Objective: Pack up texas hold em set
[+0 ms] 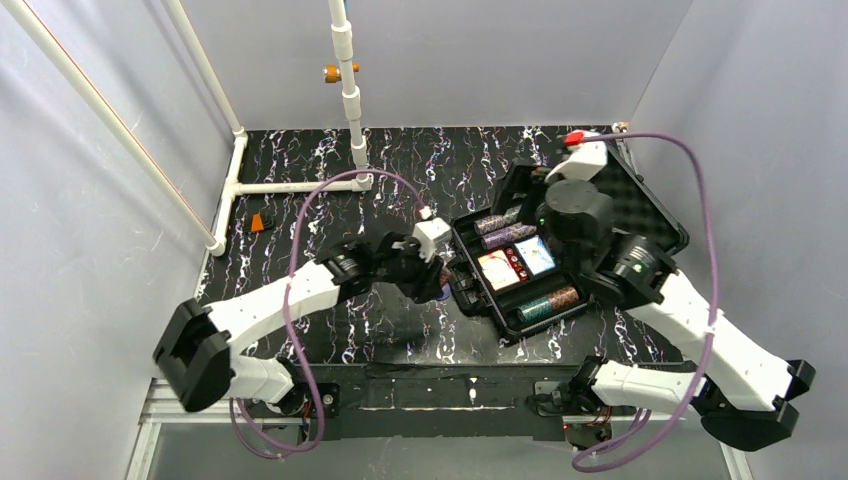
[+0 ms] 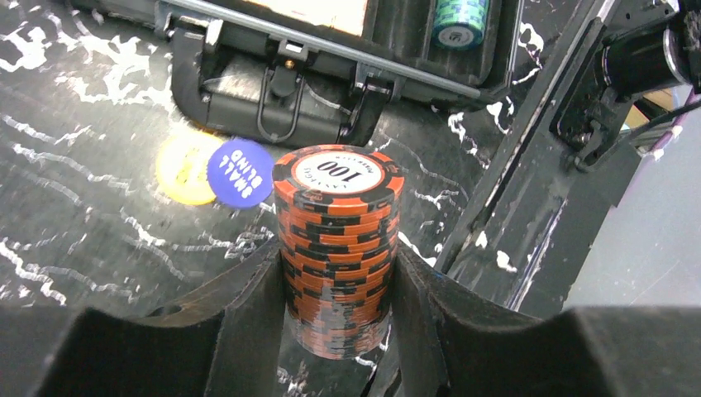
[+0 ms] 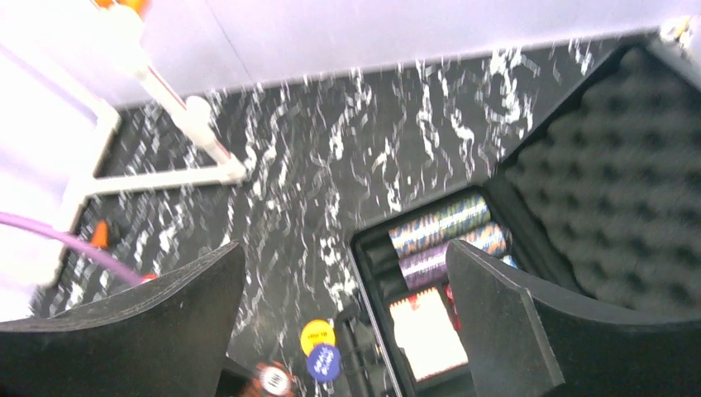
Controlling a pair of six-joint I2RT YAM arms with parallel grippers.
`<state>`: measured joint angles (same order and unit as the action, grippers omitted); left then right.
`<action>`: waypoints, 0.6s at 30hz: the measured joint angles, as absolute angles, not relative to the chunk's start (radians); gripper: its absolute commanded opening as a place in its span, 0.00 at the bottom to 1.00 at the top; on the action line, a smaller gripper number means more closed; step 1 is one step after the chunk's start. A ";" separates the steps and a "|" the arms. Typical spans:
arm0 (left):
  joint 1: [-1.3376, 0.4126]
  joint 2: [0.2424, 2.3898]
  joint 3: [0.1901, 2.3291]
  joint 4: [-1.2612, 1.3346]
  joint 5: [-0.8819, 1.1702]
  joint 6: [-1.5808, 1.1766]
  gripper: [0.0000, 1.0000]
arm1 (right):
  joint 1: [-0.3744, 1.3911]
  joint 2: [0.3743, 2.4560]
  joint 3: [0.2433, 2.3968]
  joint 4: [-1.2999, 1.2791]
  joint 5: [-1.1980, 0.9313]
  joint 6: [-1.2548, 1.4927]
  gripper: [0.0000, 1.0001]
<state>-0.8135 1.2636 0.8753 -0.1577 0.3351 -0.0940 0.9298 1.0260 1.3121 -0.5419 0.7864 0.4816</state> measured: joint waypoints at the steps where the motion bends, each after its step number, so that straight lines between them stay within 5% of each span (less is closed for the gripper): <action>1: -0.829 1.304 0.905 -0.165 0.326 -0.104 0.00 | 0.930 1.016 1.336 -0.527 0.801 0.458 0.98; 18: -1.003 2.006 1.607 -0.290 0.266 -0.121 0.00 | 0.930 0.870 1.400 -0.395 0.872 0.271 0.98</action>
<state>-1.0035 2.0064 1.6073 -0.2897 0.2665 -0.1211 0.9298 0.8700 1.4002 -0.3946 0.8722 0.2714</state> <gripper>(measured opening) 0.423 0.983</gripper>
